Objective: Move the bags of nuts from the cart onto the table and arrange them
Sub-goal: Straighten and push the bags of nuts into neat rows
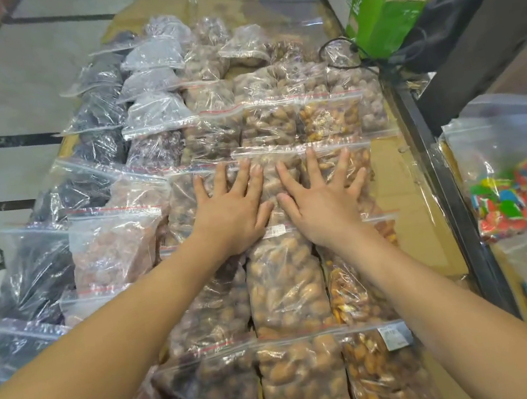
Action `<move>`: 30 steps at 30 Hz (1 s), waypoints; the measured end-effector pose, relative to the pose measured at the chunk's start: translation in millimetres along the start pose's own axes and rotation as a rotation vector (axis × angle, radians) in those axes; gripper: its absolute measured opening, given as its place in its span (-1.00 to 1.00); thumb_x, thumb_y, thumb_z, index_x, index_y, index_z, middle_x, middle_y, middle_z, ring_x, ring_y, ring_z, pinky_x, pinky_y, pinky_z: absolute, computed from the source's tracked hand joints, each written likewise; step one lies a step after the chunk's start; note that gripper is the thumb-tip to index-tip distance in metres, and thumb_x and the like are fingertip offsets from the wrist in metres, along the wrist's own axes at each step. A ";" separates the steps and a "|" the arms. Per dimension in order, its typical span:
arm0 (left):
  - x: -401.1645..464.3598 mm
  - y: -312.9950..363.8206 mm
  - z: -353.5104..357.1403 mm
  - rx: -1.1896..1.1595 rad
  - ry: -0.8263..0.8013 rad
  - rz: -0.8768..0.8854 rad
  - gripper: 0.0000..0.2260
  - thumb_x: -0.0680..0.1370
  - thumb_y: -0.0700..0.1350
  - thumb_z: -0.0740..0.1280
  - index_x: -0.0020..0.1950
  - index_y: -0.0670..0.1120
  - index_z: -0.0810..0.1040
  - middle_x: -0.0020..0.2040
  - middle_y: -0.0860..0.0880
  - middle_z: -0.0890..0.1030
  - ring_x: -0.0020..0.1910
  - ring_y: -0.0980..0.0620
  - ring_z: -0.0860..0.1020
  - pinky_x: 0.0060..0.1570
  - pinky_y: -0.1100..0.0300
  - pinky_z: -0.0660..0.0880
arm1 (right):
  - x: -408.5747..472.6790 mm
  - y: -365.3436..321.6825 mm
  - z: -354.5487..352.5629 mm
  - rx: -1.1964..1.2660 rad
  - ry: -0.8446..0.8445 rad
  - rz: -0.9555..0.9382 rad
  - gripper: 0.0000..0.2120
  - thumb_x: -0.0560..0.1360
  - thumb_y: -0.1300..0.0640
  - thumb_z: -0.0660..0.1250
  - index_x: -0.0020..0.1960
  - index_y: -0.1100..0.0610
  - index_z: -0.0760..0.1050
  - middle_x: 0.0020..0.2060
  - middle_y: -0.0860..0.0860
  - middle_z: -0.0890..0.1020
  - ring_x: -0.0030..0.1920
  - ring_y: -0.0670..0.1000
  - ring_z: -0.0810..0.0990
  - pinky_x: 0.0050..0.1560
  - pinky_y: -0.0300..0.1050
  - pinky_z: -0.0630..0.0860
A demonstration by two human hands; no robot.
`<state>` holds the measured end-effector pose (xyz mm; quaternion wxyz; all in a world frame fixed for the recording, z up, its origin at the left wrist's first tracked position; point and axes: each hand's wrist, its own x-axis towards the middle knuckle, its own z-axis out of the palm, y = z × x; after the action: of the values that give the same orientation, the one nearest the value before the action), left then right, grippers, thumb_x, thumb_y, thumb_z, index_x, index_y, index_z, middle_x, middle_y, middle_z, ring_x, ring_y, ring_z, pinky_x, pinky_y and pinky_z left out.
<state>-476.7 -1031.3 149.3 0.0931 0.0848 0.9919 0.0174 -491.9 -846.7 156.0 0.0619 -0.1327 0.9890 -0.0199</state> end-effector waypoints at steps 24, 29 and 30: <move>-38.0 19.6 -3.0 -0.153 -0.102 -0.071 -0.43 0.58 0.42 -0.25 0.58 0.38 -0.20 0.62 0.14 -0.33 0.56 -0.31 -0.38 0.41 -0.50 -0.32 | -32.9 2.4 -14.5 0.050 -0.176 -0.029 -0.44 0.63 -0.37 -0.13 0.59 -0.41 -0.19 0.68 -0.08 -0.13 0.56 0.41 -0.42 0.42 0.65 -0.26; -28.1 27.2 -14.2 -0.257 -0.106 -0.176 -0.45 0.58 0.39 -0.28 0.58 0.41 -0.02 0.66 0.16 -0.19 0.60 -0.28 -0.29 0.43 -0.49 -0.26 | -23.6 -12.5 -21.7 0.129 -0.191 0.053 -0.43 0.64 -0.24 -0.04 0.63 -0.34 -0.07 0.68 -0.08 -0.04 0.58 0.41 -0.37 0.39 0.70 -0.19; -28.2 28.4 -13.0 -0.240 -0.096 -0.175 -0.45 0.58 0.39 -0.29 0.58 0.41 -0.04 0.66 0.15 -0.18 0.60 -0.27 -0.29 0.43 -0.49 -0.27 | -22.3 -13.7 -22.5 0.132 -0.187 0.051 -0.42 0.63 -0.22 -0.02 0.63 -0.31 -0.04 0.68 -0.07 -0.03 0.58 0.41 -0.35 0.39 0.71 -0.16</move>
<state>-447.1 -1008.4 168.6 0.1510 -0.0129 0.9807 0.1237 -469.8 -853.5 181.8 0.1632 -0.1044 0.9785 -0.0710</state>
